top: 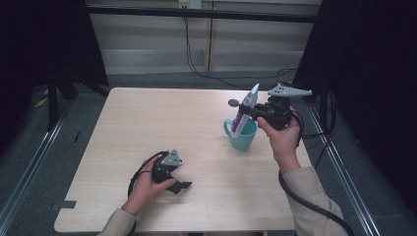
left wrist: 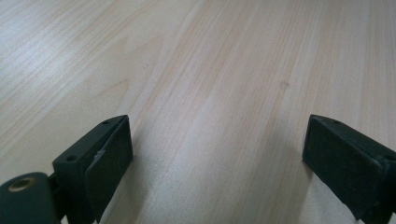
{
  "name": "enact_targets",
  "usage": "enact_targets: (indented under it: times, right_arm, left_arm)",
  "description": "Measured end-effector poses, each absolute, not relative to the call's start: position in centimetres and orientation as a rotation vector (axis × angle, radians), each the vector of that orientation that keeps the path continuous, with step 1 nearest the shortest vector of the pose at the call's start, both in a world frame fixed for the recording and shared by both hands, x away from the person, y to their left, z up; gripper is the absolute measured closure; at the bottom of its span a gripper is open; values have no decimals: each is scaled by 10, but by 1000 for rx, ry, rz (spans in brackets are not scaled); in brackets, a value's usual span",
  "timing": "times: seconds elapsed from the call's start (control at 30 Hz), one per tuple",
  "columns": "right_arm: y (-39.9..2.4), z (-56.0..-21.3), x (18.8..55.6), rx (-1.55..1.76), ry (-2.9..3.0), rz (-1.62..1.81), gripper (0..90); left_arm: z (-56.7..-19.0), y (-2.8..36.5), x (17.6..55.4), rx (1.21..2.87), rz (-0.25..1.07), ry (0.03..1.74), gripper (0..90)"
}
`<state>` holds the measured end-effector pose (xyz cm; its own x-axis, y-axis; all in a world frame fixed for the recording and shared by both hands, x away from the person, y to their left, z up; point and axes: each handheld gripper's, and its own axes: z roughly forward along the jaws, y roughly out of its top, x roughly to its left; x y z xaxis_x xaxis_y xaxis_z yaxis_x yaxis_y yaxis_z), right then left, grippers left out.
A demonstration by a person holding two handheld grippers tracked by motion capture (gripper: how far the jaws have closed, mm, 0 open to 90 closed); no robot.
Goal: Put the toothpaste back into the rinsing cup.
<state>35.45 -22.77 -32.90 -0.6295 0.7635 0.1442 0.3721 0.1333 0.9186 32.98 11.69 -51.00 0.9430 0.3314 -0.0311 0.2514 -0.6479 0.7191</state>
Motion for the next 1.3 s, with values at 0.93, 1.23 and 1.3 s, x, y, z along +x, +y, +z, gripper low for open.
enact_targets:
  times: [0.93, 1.23, 1.3]
  right_arm:
    - [-246, -336, 386, 1190, 1992, 1389, 760]
    - [-244, -341, 396, 1203, 1993, 1348, 760]
    - [-243, -343, 398, 1207, 1996, 1336, 760]
  left_arm:
    - [-510, 117, 330, 2305, 133, 411, 82]
    - [-510, 117, 330, 2302, 135, 411, 82]
    - [-510, 117, 330, 2303, 135, 411, 82]
